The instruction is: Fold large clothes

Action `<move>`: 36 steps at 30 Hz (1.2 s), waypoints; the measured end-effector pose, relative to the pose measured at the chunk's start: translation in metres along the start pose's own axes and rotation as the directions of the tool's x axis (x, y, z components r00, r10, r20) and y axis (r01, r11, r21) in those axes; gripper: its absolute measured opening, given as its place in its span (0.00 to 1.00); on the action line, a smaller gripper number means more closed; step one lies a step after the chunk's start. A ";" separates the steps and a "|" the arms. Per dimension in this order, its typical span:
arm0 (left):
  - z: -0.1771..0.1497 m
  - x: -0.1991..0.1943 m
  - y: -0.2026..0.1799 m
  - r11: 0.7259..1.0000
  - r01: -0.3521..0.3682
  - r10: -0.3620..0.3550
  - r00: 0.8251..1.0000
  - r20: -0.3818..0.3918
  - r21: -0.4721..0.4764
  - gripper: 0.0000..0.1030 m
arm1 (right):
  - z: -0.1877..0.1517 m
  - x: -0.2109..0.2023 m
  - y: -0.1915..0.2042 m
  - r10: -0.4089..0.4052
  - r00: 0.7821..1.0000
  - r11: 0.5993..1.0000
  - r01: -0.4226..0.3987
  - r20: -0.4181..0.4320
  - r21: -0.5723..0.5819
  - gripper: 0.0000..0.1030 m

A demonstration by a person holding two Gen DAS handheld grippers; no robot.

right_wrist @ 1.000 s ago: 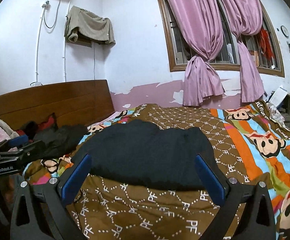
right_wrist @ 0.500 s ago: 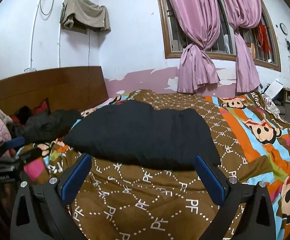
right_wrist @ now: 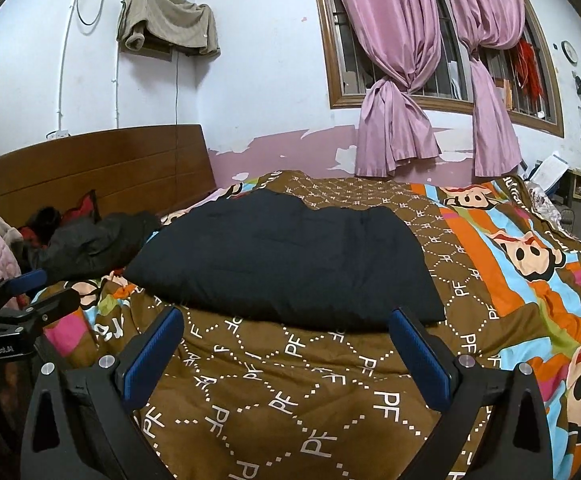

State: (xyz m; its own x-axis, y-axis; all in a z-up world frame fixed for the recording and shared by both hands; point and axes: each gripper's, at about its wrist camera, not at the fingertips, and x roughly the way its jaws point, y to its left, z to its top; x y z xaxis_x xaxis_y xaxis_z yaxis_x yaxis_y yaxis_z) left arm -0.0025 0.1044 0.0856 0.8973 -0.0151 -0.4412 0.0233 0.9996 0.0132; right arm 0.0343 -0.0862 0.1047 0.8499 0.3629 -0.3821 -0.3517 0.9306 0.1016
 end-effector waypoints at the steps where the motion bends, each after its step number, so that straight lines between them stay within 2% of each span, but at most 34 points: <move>1: -0.001 0.000 0.000 1.000 0.002 -0.002 1.000 0.000 0.000 0.98 | 0.000 0.000 0.000 0.002 1.000 1.000 -0.002 0.000 0.000 1.00; 36: -0.004 -0.001 -0.002 1.000 0.004 -0.004 1.000 0.003 -0.006 0.98 | -0.002 -0.001 0.000 0.001 1.000 1.000 -0.001 -0.002 -0.001 1.00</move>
State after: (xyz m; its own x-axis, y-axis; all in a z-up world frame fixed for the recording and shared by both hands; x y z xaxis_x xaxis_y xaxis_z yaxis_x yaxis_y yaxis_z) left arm -0.0053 0.1024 0.0823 0.8984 -0.0192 -0.4387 0.0244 0.9997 0.0063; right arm 0.0327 -0.0863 0.1034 0.8490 0.3635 -0.3835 -0.3525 0.9303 0.1013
